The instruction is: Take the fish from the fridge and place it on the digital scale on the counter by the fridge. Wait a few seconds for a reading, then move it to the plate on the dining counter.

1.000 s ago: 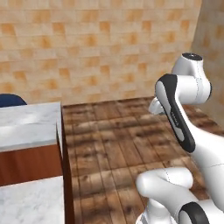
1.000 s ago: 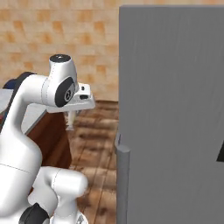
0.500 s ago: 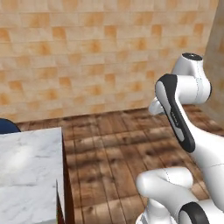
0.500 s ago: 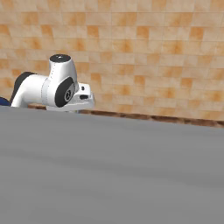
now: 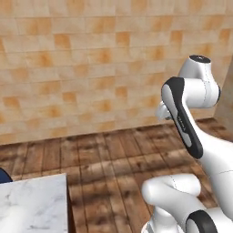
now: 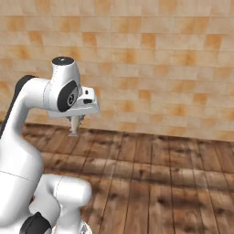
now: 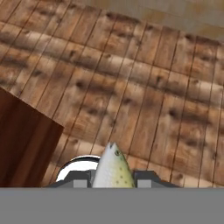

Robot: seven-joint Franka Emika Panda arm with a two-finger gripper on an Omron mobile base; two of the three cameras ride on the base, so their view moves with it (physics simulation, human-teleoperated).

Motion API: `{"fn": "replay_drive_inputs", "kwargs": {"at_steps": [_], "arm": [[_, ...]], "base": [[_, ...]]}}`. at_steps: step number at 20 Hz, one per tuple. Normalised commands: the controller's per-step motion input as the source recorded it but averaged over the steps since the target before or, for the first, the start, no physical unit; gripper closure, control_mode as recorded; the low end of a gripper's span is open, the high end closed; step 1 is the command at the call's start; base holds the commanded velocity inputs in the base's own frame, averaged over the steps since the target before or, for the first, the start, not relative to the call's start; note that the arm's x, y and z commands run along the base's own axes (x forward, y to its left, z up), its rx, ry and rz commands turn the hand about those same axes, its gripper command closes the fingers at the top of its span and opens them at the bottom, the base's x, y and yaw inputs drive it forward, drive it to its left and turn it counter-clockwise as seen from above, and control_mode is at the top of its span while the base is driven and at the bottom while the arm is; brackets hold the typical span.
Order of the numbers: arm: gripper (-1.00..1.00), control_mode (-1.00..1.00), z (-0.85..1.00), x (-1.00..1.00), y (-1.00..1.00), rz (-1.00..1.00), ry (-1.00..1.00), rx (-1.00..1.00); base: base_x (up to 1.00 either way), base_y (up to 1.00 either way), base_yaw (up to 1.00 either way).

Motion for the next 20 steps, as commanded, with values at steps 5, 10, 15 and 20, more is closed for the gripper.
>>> {"fn": "replay_drive_inputs", "kwargs": {"at_steps": [5,10,15,20], "arm": [[1.00,1.00,0.00,0.00,0.00,0.00,0.00,0.00],[1.00,1.00,0.00,0.00,0.00,0.00,0.00,0.00],[1.00,1.00,0.00,0.00,0.00,0.00,0.00,0.00],[1.00,1.00,0.00,0.00,0.00,0.00,0.00,0.00]], "base": [[1.00,0.00,0.16],[1.00,0.00,0.41],[1.00,-0.18,0.60],[0.95,-0.25,0.71]]}}
